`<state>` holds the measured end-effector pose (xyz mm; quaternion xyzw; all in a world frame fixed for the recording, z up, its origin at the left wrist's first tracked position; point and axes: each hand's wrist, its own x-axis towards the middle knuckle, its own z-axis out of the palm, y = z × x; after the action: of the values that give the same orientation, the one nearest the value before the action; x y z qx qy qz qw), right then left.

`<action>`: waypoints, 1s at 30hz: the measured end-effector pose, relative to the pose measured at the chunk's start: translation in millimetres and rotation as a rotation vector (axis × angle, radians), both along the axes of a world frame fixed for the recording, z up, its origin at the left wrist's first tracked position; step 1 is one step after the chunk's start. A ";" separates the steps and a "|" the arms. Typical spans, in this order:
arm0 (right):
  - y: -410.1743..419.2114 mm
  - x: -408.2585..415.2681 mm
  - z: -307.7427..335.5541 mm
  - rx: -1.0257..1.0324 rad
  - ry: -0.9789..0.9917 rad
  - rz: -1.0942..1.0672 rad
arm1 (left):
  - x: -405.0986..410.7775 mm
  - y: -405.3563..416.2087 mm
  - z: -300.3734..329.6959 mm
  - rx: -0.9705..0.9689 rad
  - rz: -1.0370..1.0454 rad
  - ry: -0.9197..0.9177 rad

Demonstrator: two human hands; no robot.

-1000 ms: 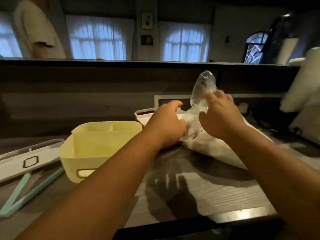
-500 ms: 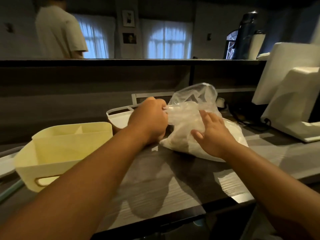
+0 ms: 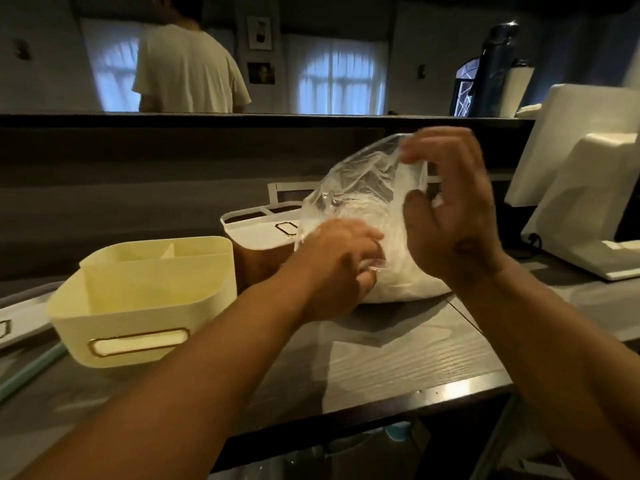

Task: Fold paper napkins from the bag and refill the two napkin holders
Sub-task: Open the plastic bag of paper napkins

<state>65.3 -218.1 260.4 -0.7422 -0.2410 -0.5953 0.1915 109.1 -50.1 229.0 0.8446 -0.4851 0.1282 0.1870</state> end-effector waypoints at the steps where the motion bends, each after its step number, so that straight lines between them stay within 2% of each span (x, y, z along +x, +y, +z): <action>1: 8.7 -1.1 4.4 -0.061 0.060 0.010 | -1.3 -1.3 -3.1 0.011 -0.045 0.108; 3: 19.0 0.5 9.5 -0.133 0.366 -0.067 | -6.8 -3.9 -6.8 0.103 -0.035 0.205; 6: 12.4 27.3 5.1 -0.314 0.936 -0.567 | -12.3 -4.6 -8.4 0.190 0.057 0.283; 8: 3.1 40.3 -1.6 -0.318 1.114 -0.773 | -12.4 -2.5 -7.9 0.197 0.061 0.285; 11: -24.2 46.8 -13.7 -0.132 1.262 -0.764 | -1.0 1.6 -7.9 0.278 0.158 0.162; 13: -40.9 47.2 -20.4 -0.014 1.315 -0.763 | 6.3 3.5 -3.5 0.353 0.232 0.112; 16: -68.5 59.0 -30.1 -0.140 1.299 -0.859 | 7.2 3.7 9.1 0.327 0.229 0.228; 19: -63.0 56.0 -20.7 -0.242 1.261 -0.803 | 5.0 -3.2 25.4 0.230 0.257 0.321; 22: -51.2 58.9 -13.5 -0.170 1.097 -0.826 | 16.0 -19.8 29.9 0.225 0.307 0.181; 24: -44.5 61.6 -14.2 -0.245 1.046 -0.807 | 26.0 -34.2 27.1 0.243 0.265 0.139; 30: -50.1 59.9 -20.6 -0.315 1.228 -0.544 | 42.4 -54.7 16.9 0.368 0.253 0.234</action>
<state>125.2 -268.1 239.8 -0.9981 0.0223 -0.0518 0.0267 151.5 -104.8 245.9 0.9274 -0.3659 -0.0384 0.0677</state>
